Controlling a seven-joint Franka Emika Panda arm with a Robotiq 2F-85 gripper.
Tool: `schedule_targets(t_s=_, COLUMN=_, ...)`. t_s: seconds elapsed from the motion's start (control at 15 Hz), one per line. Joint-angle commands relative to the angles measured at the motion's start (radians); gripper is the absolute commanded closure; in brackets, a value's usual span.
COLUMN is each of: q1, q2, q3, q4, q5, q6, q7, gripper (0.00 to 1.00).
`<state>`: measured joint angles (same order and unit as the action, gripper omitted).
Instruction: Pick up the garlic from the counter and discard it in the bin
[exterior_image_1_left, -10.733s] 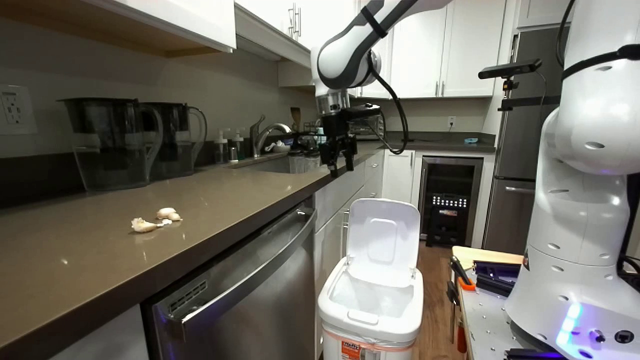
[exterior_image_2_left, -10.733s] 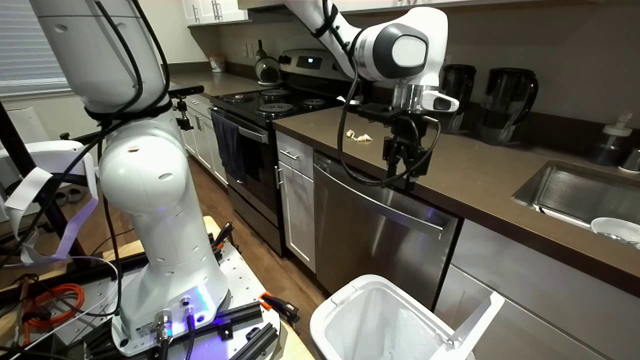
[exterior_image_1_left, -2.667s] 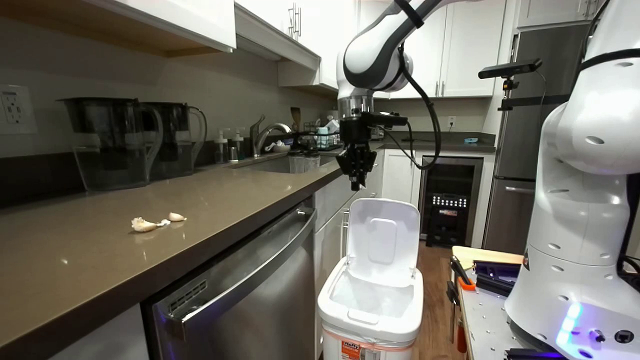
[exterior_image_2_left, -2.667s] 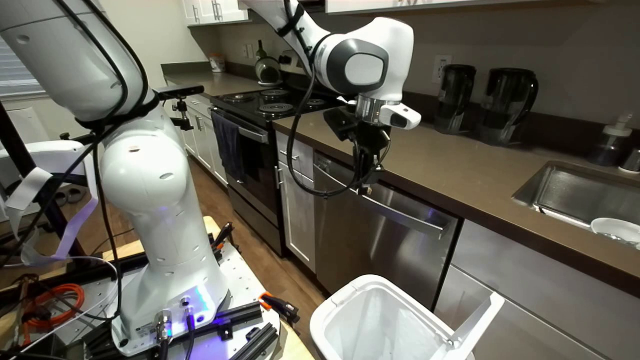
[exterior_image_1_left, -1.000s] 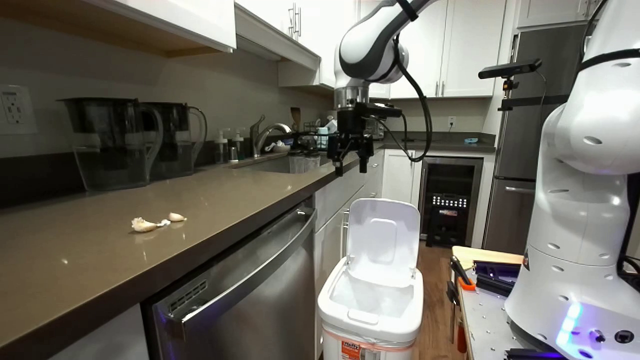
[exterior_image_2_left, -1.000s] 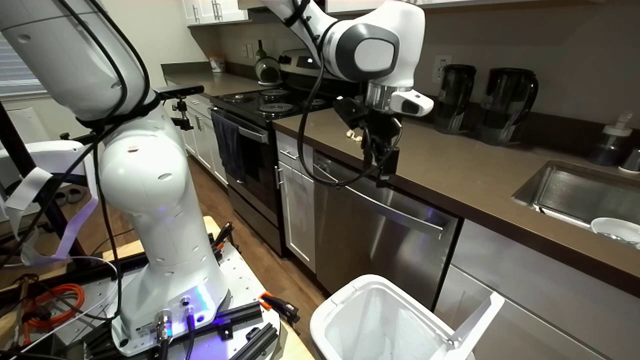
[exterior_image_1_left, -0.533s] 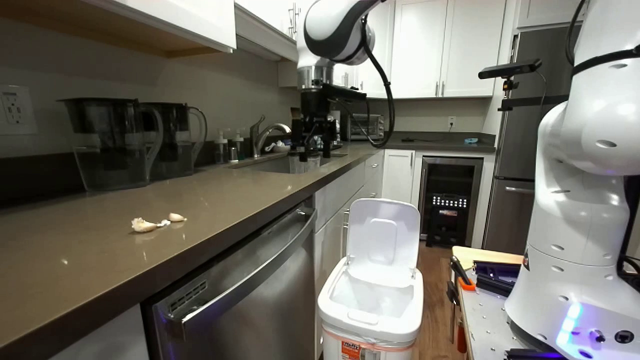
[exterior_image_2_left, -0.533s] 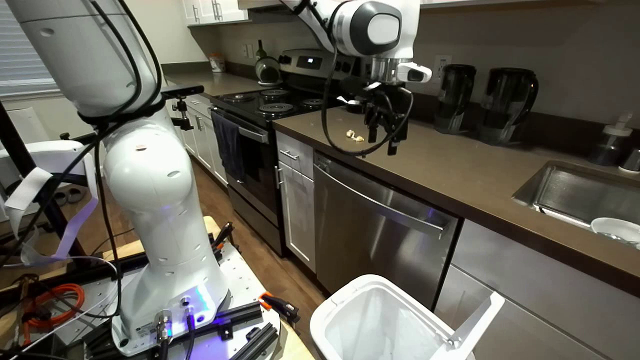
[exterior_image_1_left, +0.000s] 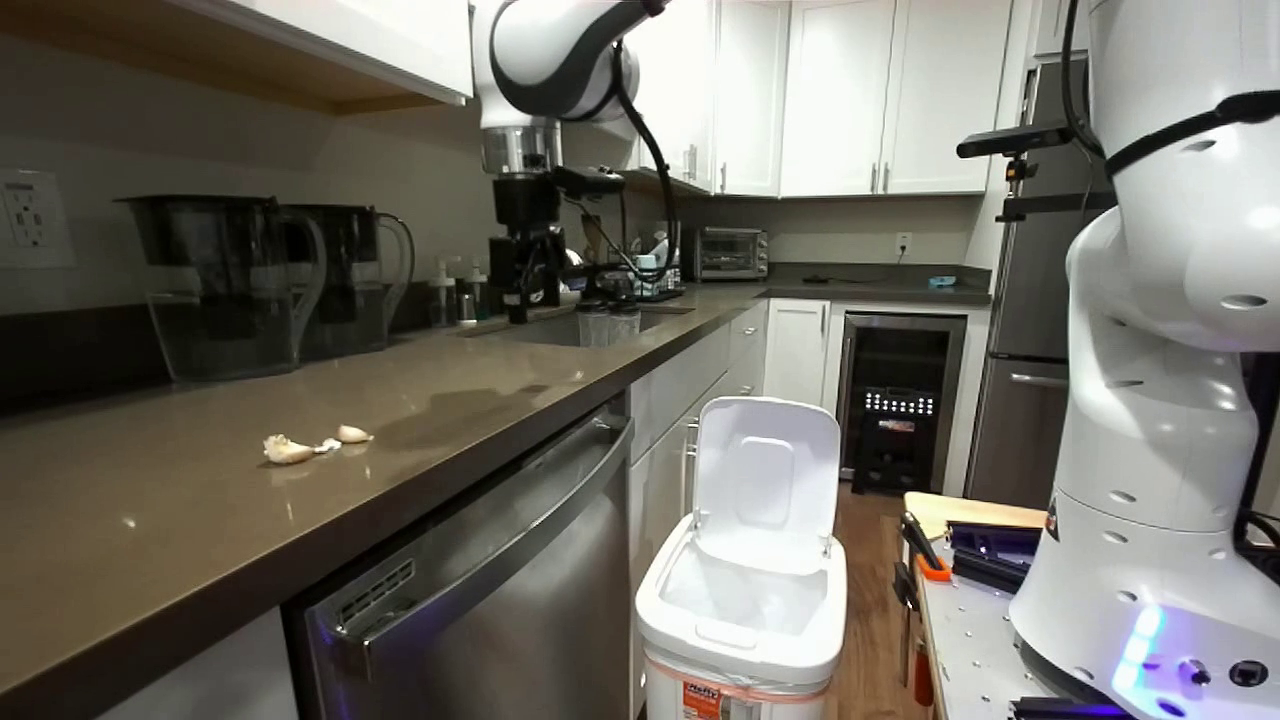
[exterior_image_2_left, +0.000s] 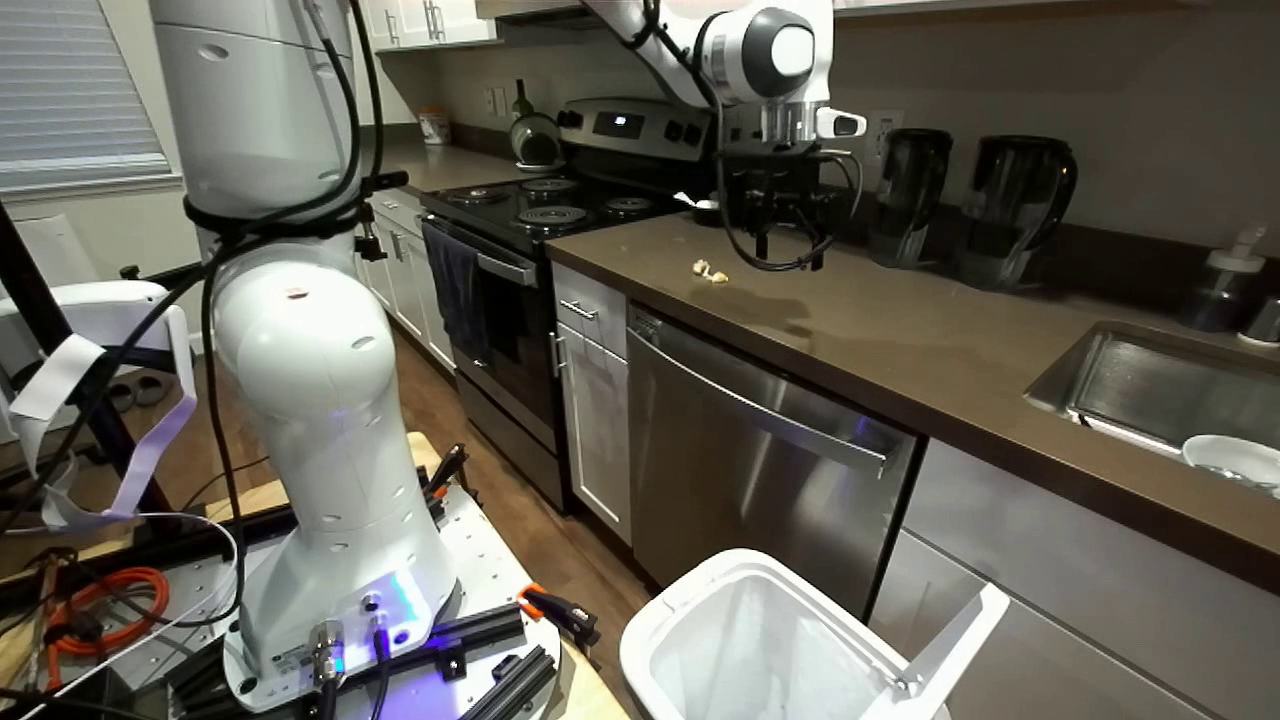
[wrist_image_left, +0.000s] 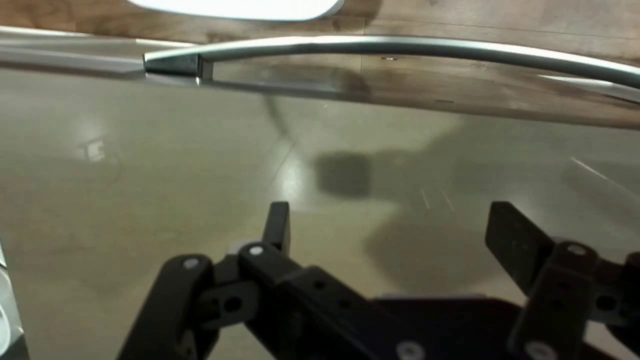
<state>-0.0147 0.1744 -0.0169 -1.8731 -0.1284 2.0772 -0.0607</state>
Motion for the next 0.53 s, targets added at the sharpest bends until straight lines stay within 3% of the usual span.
schedule_targets(t_s=0.0, q1=0.013, q2=0.102, q3=0.019, q4=0.147, q5=-0.024, q6=-0.04, q7=-0.111, gripper=0.0)
schedule_targets(t_s=0.47, q1=0.031, q2=0.203, q3=0.083, q4=0.263, q5=0.078, q6=-0.072, q7=-0.14, gripper=0.0)
